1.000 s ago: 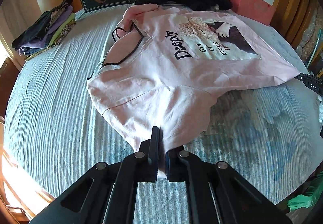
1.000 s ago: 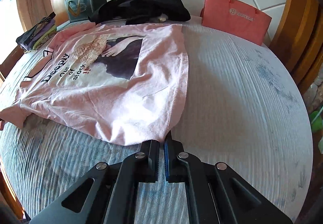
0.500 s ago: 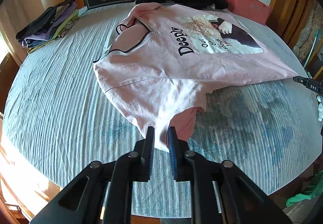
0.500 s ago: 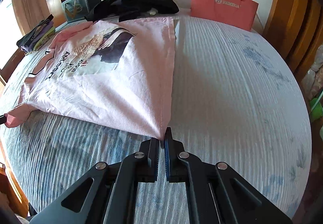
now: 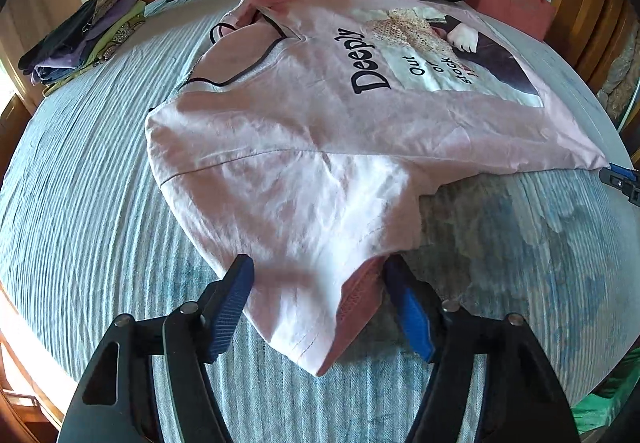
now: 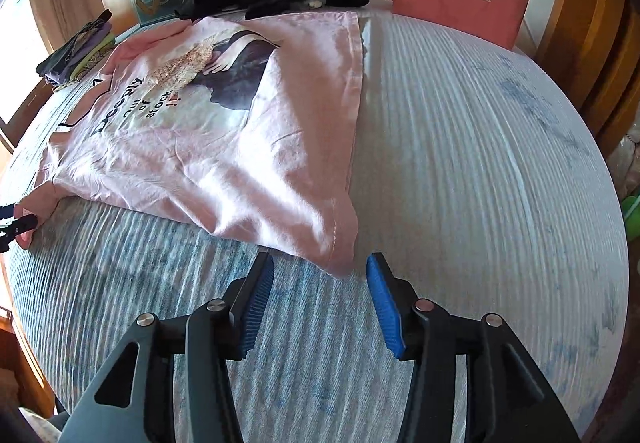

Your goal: Fold clothes

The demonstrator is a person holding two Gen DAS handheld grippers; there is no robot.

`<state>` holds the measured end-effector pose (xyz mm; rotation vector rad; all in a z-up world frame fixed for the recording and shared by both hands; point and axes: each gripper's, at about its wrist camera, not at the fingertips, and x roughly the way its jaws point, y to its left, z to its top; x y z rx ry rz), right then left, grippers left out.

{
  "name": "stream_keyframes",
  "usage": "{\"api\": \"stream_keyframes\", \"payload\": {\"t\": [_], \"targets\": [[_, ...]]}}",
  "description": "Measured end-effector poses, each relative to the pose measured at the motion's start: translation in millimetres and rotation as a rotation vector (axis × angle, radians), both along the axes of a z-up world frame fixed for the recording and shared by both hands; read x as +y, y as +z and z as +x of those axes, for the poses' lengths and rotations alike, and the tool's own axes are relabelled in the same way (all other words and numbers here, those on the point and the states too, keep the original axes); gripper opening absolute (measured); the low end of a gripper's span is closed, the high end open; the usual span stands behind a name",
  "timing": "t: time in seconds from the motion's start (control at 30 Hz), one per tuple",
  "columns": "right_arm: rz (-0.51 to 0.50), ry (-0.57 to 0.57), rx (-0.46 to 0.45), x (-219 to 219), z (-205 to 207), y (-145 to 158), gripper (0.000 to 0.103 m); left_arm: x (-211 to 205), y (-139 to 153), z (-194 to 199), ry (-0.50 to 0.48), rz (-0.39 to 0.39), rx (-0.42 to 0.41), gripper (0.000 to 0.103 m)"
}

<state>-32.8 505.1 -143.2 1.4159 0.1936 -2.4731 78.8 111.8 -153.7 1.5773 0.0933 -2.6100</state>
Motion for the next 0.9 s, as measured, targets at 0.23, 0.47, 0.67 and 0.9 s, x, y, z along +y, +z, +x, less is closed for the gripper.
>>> {"api": "stream_keyframes", "payload": {"t": [0.23,0.47,0.67,0.9], "targets": [[-0.016,-0.027,0.02,-12,-12,-6,0.004,-1,14,11,-0.036,0.008,0.011,0.002],[-0.058,0.05,-0.008,-5,-11,20,0.004,-8,58,9,-0.159,-0.036,0.01,0.002],[0.02,0.149,-0.079,-18,-39,39,0.004,-18,73,-56,-0.298,-0.098,-0.041,0.002],[0.054,-0.073,-0.09,-8,-128,64,0.048,-57,54,-199,-0.305,-0.006,-0.114,0.023]]}}
